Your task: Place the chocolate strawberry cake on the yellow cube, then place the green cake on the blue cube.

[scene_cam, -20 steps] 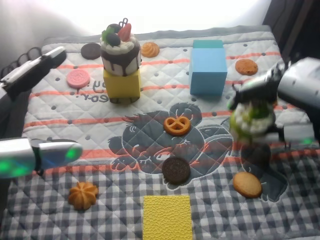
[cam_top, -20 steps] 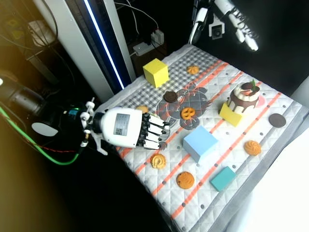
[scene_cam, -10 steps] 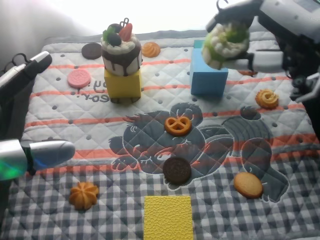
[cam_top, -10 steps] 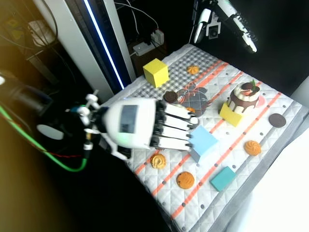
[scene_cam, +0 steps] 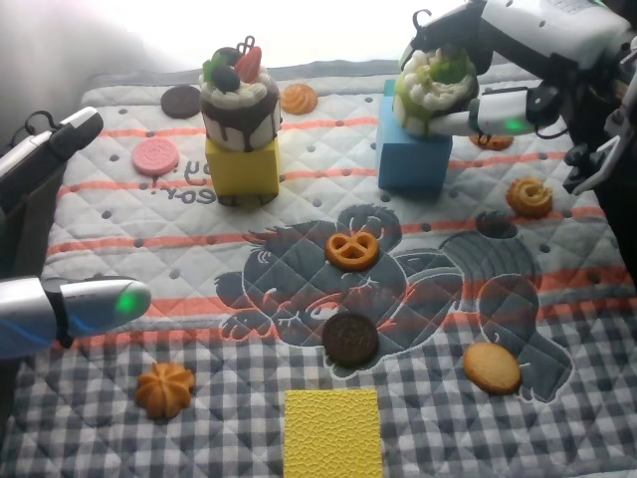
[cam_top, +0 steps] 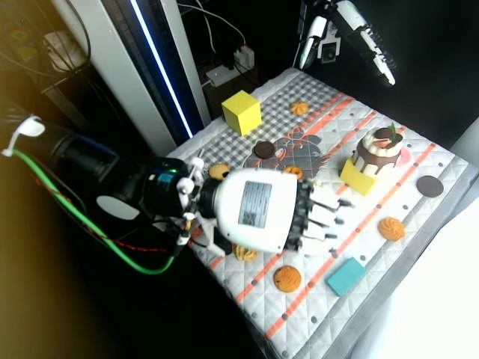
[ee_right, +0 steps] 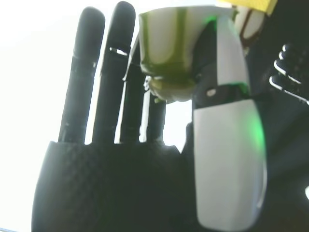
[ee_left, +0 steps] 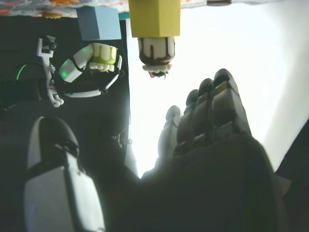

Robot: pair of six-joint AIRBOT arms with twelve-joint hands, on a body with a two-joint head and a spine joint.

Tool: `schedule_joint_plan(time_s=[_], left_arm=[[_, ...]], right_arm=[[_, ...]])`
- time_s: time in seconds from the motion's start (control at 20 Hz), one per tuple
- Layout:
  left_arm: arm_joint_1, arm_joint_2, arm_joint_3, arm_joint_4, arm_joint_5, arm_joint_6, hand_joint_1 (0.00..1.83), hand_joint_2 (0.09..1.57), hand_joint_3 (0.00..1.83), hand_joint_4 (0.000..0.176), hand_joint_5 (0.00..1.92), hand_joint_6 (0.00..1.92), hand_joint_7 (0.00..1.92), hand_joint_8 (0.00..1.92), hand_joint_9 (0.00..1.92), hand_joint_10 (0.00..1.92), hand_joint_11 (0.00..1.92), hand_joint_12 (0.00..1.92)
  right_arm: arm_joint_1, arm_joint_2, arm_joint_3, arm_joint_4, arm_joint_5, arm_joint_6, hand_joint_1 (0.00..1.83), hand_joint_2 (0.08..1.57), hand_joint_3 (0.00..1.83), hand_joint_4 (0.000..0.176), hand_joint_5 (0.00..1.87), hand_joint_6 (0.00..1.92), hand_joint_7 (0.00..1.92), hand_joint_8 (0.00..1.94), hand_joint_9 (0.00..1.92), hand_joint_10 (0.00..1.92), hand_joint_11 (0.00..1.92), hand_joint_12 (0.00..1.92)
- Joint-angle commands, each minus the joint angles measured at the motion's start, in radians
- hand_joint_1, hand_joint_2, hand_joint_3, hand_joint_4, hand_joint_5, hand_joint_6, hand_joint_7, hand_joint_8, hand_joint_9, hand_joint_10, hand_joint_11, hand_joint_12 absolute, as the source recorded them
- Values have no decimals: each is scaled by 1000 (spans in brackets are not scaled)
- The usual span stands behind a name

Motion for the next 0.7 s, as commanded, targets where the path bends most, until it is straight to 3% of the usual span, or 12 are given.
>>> schedule_joint_plan(time_s=[0.0,0.05,0.15,0.25,0.35,0.4,0.45,0.55,0.6,0.65], left_arm=[[0,2,5,13,-121,-14,739,852,6,125,0,0,0,0,0,0,0,0],[0,2,5,13,-121,-16,729,855,7,121,0,0,0,0,0,0,0,0],[1,0,6,13,-121,-21,758,857,6,148,0,0,0,0,0,0,0,0],[1,-3,7,13,-121,-21,760,867,9,132,0,0,0,0,0,0,0,0],[1,-6,8,13,-120,-23,740,872,9,131,0,0,0,0,0,0,0,0],[1,-7,8,13,-120,-24,712,867,6,139,0,0,0,0,0,0,0,0],[4,-8,9,12,-121,-27,703,866,5,159,0,0,0,0,0,0,0,0],[7,-11,11,11,-121,-36,715,854,0,133,0,0,0,0,0,0,0,0],[10,-13,12,10,-122,-41,712,851,0,133,0,0,0,0,0,0,0,0],[11,-14,13,9,-122,-44,746,861,2,122,0,0,0,0,0,0,0,0]], right_arm=[[19,-9,8,17,109,4,1217,1131,1,0,1051,832,848,1225,997,345,712,1343],[19,-14,13,21,103,4,1219,1123,0,0,1054,836,878,1171,1001,368,721,1321],[19,-26,24,26,92,4,1226,1111,0,0,1065,749,925,1165,973,488,691,1359],[20,-26,24,27,92,4,1224,1125,0,0,1084,761,850,1234,916,536,676,1349],[22,-25,25,27,92,4,1218,1126,1,0,1062,796,861,1220,912,551,701,1342],[22,-25,24,27,93,4,1219,1126,0,0,1062,771,869,1233,912,586,712,1338],[22,-25,24,27,93,4,1220,1126,0,0,1071,774,859,1230,893,588,690,1330],[23,-25,23,27,95,4,1215,1130,1,0,1046,803,865,1235,881,581,664,1335],[26,-24,22,27,96,3,1213,1132,0,0,1040,821,862,1233,887,560,675,1317],[28,-24,20,27,99,3,1207,1131,1,11,1010,885,892,1173,905,521,682,1286]])
